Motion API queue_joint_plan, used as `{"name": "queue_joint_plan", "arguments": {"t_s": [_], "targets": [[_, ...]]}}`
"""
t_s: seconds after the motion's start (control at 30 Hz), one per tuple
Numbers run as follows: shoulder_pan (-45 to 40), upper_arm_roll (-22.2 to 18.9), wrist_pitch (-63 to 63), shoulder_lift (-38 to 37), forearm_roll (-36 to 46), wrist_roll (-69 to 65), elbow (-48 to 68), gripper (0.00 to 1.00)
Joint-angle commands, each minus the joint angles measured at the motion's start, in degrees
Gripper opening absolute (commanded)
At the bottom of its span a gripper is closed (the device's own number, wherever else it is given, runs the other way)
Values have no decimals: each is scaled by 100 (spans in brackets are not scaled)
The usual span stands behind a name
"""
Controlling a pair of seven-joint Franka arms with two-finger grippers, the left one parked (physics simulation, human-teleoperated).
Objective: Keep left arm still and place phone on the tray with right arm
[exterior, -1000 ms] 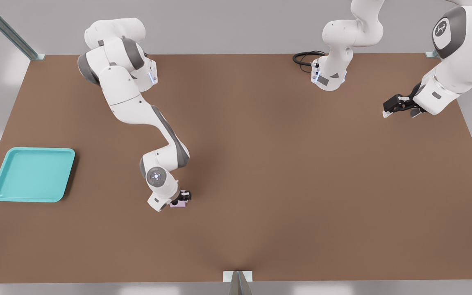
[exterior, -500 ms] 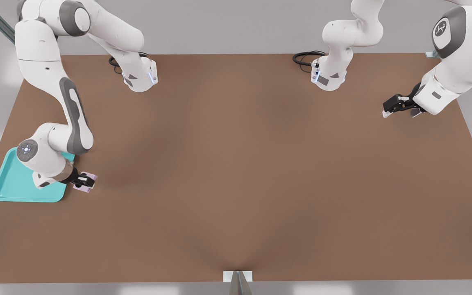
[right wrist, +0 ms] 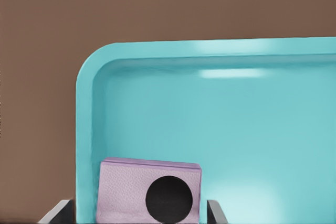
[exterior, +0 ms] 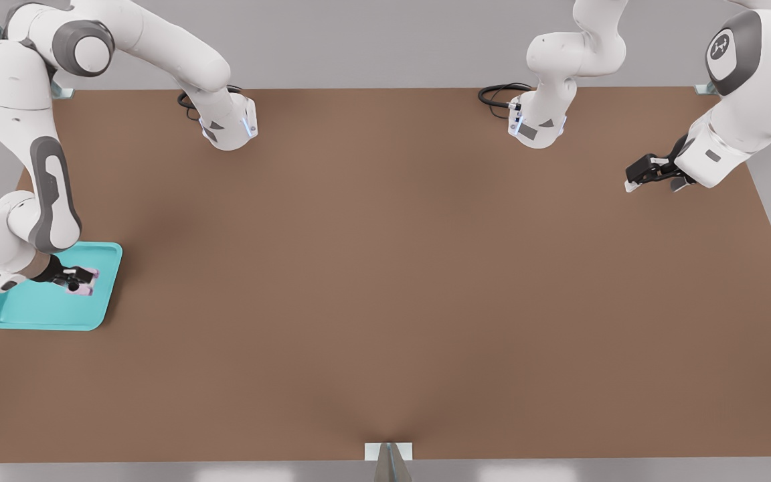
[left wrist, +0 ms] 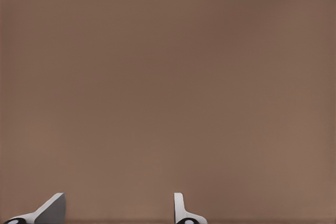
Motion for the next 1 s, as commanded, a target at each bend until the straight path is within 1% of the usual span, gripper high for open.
{"name": "queue_joint_plan", "arguments": {"t_s": [0.0,0.03,0.07,0.1,0.13,0.17,0.2,0.27,0.3,0.33,0.37,0.4,0.43,0.47,0.5,0.53,0.57,0.6,0.73,0.8,0.9,0.97], "targets": [[30,38,-36,-3,21,-2378,128,100],[83,56,-53,-64,30,-2387,303,100],[74,196,-465,-73,30,-2387,689,100],[83,354,-1105,-108,21,-2317,1224,100],[170,618,-2364,-258,-32,-2063,2113,100],[478,715,-2795,-407,-234,-1632,2492,100],[864,724,-3059,-609,-260,-1184,2633,100],[1840,741,-3507,-838,-278,266,2844,100],[2165,776,-3901,-890,-383,968,3107,100],[2420,820,-3991,-1179,-375,1601,3125,100],[2833,575,-4438,-1655,-357,2129,3081,100],[3316,22,-4799,-1910,-313,2359,3073,100],[3659,-558,-5141,-2200,-41,2376,3037,100],[4536,-1427,-5519,-2341,-32,2412,3029,100],[4609,-1474,-5555,-2517,-32,2490,2888,99],[4776,-1482,-5564,-2807,-41,2790,2510,100],[4785,-1377,-5494,-2824,-40,2816,2475,99],[4802,-1394,-5336,-2842,-32,2825,2396,100],[4785,-1412,-5274,-2702,-23,2754,2694,100],[5232,-1859,-5362,-2675,-32,2772,2756,100],[5216,-1851,-5397,-2473,135,2746,2879,100],[5216,-1851,-5406,-2473,135,2772,2888,100]]}}
